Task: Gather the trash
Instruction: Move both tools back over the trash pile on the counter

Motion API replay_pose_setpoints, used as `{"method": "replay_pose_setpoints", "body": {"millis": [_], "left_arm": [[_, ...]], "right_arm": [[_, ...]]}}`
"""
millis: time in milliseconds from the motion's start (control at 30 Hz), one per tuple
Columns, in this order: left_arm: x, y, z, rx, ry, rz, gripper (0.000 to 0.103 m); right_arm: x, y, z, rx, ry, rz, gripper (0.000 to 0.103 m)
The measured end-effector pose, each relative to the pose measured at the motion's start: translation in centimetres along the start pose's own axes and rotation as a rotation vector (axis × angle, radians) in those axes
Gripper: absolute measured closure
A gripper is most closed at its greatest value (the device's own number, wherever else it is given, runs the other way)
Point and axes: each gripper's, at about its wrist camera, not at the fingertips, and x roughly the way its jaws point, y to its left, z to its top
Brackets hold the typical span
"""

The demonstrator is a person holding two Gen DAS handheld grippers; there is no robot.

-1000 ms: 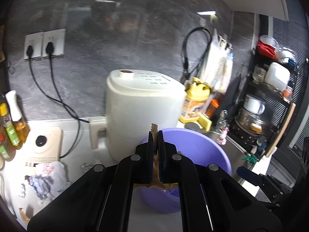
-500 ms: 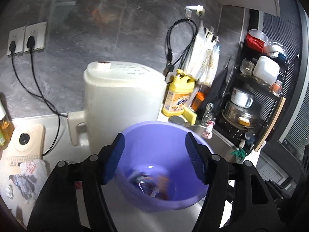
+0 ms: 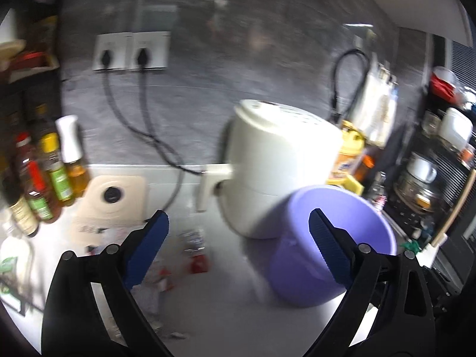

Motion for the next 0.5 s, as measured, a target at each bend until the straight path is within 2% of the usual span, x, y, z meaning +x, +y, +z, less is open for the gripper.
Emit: {"method": "replay_pose_setpoints", "body": {"millis": [167, 500], "left_arm": [[-1.5, 3.3, -0.8, -0.043, 0.003, 0.096, 0.008], [-4.4, 8.2, -2.6, -0.08, 0.016, 0.23, 0.006]], "right_arm": [[0.4, 3.1, -0.4, -0.054, 0.004, 0.06, 0.008], [0.8, 7.7, -1.9, -0.099, 0.028, 0.146, 0.008]]}}
